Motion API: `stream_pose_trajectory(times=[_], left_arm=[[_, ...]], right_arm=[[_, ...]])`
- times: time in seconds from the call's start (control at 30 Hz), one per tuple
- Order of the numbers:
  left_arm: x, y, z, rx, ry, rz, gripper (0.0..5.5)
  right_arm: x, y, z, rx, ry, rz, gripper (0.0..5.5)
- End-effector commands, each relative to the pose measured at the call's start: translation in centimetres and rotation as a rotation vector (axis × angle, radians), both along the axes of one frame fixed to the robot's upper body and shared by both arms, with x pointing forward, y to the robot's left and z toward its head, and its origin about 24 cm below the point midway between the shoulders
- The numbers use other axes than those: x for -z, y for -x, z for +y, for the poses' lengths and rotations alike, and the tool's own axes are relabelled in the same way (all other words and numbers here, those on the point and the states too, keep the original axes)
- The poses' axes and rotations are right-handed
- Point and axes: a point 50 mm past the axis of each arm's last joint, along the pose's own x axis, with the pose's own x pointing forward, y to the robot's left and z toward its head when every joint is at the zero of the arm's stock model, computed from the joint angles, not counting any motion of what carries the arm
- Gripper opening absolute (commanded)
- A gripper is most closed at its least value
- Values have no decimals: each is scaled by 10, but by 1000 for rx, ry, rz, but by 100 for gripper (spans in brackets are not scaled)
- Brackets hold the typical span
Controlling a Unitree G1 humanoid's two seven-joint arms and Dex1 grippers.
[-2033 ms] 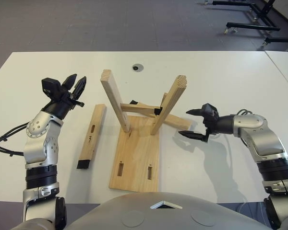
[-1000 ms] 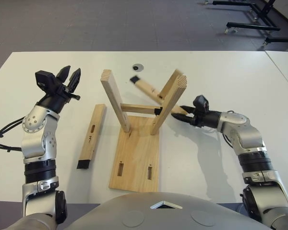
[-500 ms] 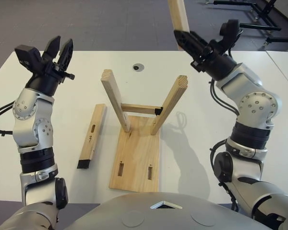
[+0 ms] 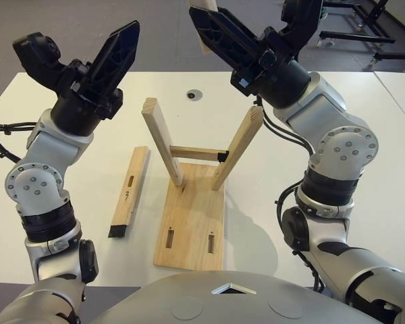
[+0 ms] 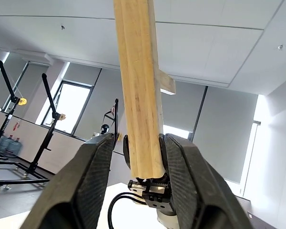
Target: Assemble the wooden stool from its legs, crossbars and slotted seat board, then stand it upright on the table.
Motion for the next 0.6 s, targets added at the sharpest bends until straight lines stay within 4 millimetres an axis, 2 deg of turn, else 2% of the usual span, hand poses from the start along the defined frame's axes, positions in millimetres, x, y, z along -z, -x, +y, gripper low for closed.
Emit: stream_pose_trajectory(times=[0.03, 0.13, 0.23, 0.33, 0.43, 0.6], left_arm=[[-6, 2, -2, 56, 22, 2, 252], [-7, 0, 0, 49, 40, 18, 302], [-9, -1, 0, 49, 60, 18, 304], [-13, -1, 1, 70, 104, 28, 304], [-10, 3, 8, 118, 97, 48, 304], [-1, 3, 48, 108, 35, 127, 304]], right_arm=[[-1, 4, 1, 0, -4, -41, 207], [-2, 6, 2, -4, -13, -50, 207], [-1, 8, 3, -16, -16, -57, 207], [-1, 6, -2, 73, 128, -262, 207], [-10, -9, -18, 186, 256, -508, 206], [-37, -30, -36, 382, 373, -843, 206]])
